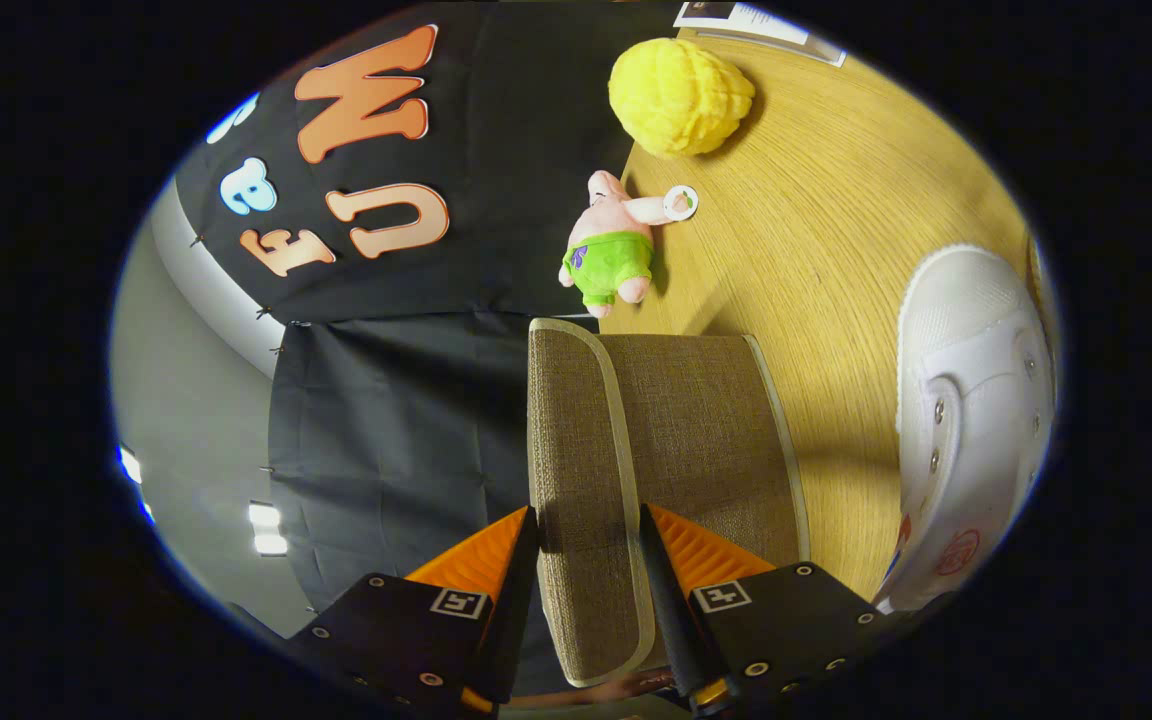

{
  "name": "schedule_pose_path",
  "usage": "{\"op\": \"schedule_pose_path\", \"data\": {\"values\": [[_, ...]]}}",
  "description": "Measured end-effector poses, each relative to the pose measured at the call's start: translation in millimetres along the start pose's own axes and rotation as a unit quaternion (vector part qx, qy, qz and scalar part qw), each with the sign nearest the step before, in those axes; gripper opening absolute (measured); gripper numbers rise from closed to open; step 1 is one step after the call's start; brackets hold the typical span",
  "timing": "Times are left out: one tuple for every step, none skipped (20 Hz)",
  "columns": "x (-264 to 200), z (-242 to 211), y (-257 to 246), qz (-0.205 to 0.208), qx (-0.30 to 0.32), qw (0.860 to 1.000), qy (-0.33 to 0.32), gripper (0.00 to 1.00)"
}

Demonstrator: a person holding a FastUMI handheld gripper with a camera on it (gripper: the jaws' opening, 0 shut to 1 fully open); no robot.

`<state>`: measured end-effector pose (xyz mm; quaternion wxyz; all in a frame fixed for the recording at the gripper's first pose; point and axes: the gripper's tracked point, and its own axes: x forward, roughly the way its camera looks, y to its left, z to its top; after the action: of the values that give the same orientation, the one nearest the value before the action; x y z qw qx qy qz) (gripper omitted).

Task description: Open the storage box then place both shoes into the box .Put the left shoe in first, then the right shoe, with the right side of both shoes facing outward in a uniform manner.

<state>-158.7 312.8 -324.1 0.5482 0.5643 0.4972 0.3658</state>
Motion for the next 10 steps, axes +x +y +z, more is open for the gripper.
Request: {"op": "schedule_pose_path", "data": {"values": [[2.0,-1.1,-2.0,-0.001,-0.004,1.0,0.0,0.63],[6.0,-3.8,-5.1,-0.004,-0.005,1.0,0.005,0.72],[9.2,-7.3,-6.1,-0.001,0.0,1.0,0.012,0.76],[10.4,-9.8,-6.4,0.003,0.006,1.0,0.018,0.84],[10.7,-10.7,-4.2,0.01,0.009,1.0,0.021,0.85],[8.9,-12.7,0.9,0.02,0.011,0.999,0.022,0.85],[6.5,-12.3,7.1,0.034,0.012,0.999,0.023,0.85],[4.4,-11.2,12.2,0.045,0.017,0.999,0.023,0.85],[2.5,-11.4,16.7,0.055,0.02,0.998,0.025,0.84],[-0.4,-12.4,22.6,0.066,0.023,0.997,0.028,0.83]]}}
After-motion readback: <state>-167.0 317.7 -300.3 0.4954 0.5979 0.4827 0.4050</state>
